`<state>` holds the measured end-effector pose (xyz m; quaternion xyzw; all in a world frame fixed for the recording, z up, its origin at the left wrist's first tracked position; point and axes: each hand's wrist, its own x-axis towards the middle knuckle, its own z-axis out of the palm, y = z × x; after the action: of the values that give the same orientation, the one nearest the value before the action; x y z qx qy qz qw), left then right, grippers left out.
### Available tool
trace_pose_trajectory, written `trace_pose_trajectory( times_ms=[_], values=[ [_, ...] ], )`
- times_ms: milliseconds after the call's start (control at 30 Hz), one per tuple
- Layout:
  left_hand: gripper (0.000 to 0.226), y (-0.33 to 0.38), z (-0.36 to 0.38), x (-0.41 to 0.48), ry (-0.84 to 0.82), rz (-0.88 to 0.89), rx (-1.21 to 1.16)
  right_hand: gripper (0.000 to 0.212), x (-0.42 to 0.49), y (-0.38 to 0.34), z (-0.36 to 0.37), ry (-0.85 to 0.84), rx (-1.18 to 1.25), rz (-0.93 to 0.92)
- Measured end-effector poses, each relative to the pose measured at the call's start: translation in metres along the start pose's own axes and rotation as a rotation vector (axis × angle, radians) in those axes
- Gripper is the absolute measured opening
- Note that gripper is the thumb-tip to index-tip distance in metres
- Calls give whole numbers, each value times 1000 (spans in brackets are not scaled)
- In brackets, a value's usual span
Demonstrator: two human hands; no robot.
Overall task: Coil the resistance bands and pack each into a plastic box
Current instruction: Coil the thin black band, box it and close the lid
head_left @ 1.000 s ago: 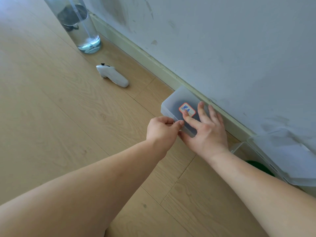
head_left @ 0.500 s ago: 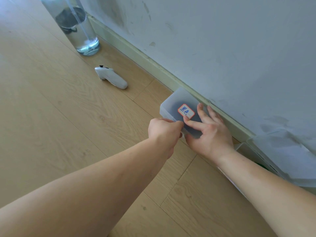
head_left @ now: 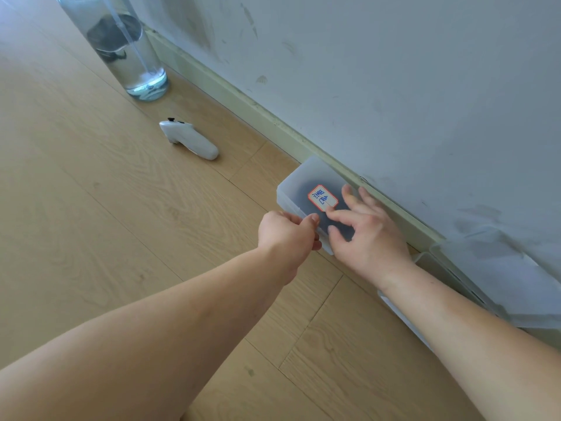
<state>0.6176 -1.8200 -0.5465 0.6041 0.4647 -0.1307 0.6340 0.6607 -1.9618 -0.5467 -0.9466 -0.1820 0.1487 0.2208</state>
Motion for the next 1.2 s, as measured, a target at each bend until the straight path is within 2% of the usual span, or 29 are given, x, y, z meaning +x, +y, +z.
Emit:
trace_pose_trajectory(
  times_ms=[167,467,533,633,700,800,933,1067,1200],
  values=[
    [25,3,-1,-6,0,31,37,39,0,7,-6,-86,-60,-45],
    [17,-13,-2,-21,-24,34,44,36,-3,-1,-10,-23,-40,4],
    [19,-9,-2,-19,-29,29,57,50,0,-7,-13,-43,-50,38],
    [21,-7,-6,-21,36,54,55,84,5,-19,-19,-125,-111,60],
    [28,-2,-8,-22,56,59,4,94,11,-24,-21,-150,-142,109],
    [42,5,-10,-25,34,4,-124,86,19,-28,-17,-116,-188,131],
    [29,4,-10,-22,0,-72,-280,59,24,-29,-25,-100,-153,132],
    [20,0,-12,-13,-66,-106,-370,59,22,-30,-22,-197,-245,97],
    [15,-1,-8,-7,-103,-98,-381,40,20,-33,-12,-181,-238,106]
  ],
)
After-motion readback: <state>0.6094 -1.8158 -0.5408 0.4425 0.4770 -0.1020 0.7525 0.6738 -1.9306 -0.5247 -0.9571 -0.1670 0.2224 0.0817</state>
